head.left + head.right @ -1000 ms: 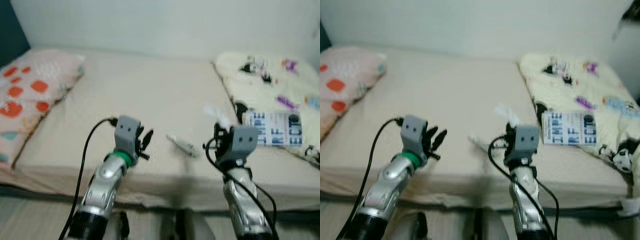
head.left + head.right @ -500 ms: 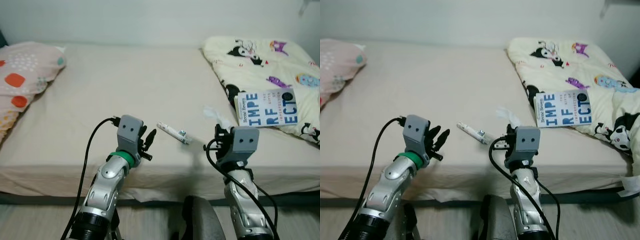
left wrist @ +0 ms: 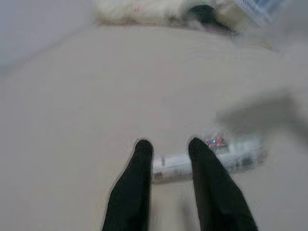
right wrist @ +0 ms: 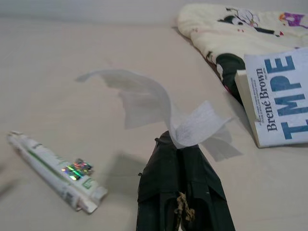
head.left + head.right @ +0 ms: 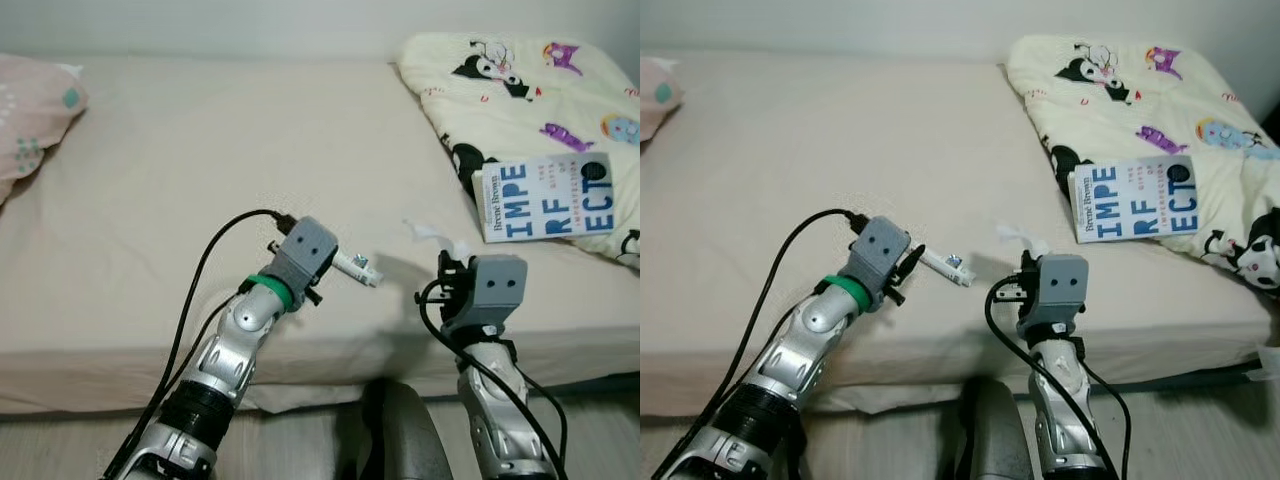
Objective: Clean up the room
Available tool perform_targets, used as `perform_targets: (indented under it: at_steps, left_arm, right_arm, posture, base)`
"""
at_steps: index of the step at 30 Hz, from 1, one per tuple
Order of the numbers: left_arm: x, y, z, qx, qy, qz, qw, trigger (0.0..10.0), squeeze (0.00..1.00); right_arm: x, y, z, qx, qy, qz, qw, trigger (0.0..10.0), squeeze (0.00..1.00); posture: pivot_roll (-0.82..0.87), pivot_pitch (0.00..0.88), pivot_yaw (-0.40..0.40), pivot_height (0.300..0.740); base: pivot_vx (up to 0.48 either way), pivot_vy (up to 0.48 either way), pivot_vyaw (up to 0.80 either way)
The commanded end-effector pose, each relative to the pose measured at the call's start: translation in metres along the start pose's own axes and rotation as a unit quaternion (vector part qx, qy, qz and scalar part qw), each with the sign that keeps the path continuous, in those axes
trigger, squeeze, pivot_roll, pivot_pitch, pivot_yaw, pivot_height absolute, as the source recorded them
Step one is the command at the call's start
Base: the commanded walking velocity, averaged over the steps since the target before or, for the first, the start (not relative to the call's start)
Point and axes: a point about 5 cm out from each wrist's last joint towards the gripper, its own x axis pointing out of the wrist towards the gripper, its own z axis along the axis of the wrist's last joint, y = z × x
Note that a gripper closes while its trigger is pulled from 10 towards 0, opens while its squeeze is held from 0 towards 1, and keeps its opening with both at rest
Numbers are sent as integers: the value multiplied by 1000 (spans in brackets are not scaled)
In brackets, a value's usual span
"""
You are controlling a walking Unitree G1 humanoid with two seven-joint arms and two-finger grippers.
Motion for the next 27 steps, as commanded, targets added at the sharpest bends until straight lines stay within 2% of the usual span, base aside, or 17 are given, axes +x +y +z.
perform_targets:
  at_steps: [1,2,3,4,5,8,9,10,11,12,13,17,18,21,26,27]
  left_arm:
    - [7,-8,4,89,-17,-23,996,10000,0]
    - [15,-16,7,192,-30,-46,980,10000,0]
    - [15,-16,7,192,-30,-46,980,10000,0]
    - [21,-26,6,291,-40,-74,953,10000,0]
    - [24,-31,3,356,-41,-90,929,10000,0]
    - [24,-31,3,356,-41,-90,929,10000,0]
    - [27,-35,-1,404,-32,-103,909,10000,63]
    - [28,-36,-8,435,-16,-116,893,10000,373]
    - [28,-37,-14,454,-1,-122,883,10000,518]
    - [28,-37,-20,470,13,-128,873,10000,1000]
    - [28,-37,-24,478,21,-132,868,10000,1000]
    - [28,-36,-26,479,31,-130,868,10000,1000]
    - [28,-34,-27,480,37,-124,868,10000,0]
    - [30,-26,-30,470,63,-94,875,10000,0]
    - [31,-24,-30,461,70,-82,881,10000,0]
    - [32,-23,-29,441,74,-63,892,10000,0]
  right_arm:
    - [-3,-12,-1,-21,6,-25,999,10000,0]
    - [-2,-21,3,-38,0,-40,999,10000,0]
    - [-2,-21,3,-38,0,-40,999,10000,0]
    - [-1,-30,9,-52,-11,-53,997,10000,0]
    - [1,-35,14,-60,-21,-60,996,10000,0]
    - [1,-35,14,-60,-21,-60,996,10000,0]
    - [2,-40,21,-68,-32,-67,995,10000,0]
    - [4,-43,29,-71,-44,-71,994,10000,0]
    - [5,-45,36,-70,-55,-73,993,10000,0]
    - [6,-45,43,-69,-64,-72,993,10000,0]
    - [6,-45,46,-67,-69,-70,993,10000,0]
    - [6,-43,49,-65,-72,-66,993,10000,0]
    - [6,-41,51,-63,-75,-63,993,10000,0]
    - [5,-36,53,-56,-77,-53,994,10000,0]
    - [5,-33,52,-54,-75,-50,994,10000,0]
    - [4,-31,52,-52,-74,-48,995,10000,0]
  posture:
    - [-85,189,8,490]
    - [-100,204,11,490]
    - [-100,204,11,490]
    - [-109,210,15,490]
    - [-111,212,16,490]
    - [-111,212,16,490]
    - [-118,216,19,490]
    - [-129,224,25,490]
    - [-135,233,26,490]
    - [-137,238,26,490]
    - [-137,238,26,490]
    - [-145,245,25,490]
    - [-146,248,23,490]
    - [-142,254,20,490]
    - [-144,253,22,490]
    - [-146,254,22,490]
  base:
    - [0,0,0]
    - [0,0,0]
    - [0,0,0]
    - [0,0,0]
    - [0,0,0]
    - [0,0,0]
    - [0,0,0]
    - [0,0,0]
    - [0,0,0]
    - [0,0,0]
    - [0,0,0]
    - [0,0,0]
    - [0,0,0]
    - [0,0,0]
    - [0,0,0]
    - [0,0,0]
